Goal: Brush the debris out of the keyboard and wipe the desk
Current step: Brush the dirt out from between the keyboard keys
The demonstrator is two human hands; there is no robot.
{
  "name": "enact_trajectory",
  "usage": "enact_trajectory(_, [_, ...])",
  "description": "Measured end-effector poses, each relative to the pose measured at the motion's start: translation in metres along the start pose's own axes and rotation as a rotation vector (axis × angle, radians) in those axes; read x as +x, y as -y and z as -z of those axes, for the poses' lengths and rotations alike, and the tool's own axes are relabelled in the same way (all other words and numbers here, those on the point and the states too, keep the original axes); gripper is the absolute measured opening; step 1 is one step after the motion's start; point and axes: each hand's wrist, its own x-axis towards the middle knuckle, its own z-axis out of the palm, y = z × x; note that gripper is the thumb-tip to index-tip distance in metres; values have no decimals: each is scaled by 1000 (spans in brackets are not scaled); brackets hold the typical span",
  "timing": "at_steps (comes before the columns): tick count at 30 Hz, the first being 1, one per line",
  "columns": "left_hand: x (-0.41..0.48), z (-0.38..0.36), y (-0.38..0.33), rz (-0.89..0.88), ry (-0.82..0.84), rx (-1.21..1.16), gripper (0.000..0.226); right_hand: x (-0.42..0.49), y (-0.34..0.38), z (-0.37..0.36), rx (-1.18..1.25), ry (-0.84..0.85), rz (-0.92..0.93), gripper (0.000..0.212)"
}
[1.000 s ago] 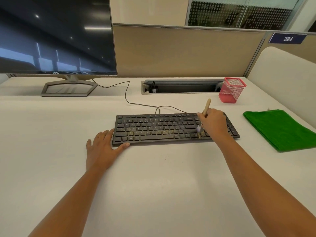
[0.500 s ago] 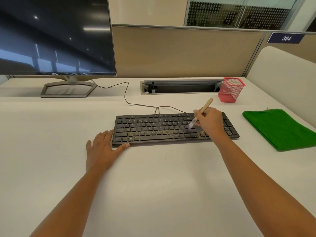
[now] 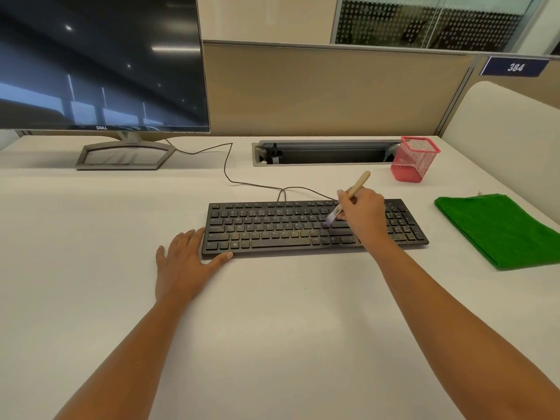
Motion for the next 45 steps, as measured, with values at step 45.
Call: enact_trajectory(45, [-1, 2, -3, 5, -25, -23, 74, 12, 2, -3, 13, 186, -162, 34])
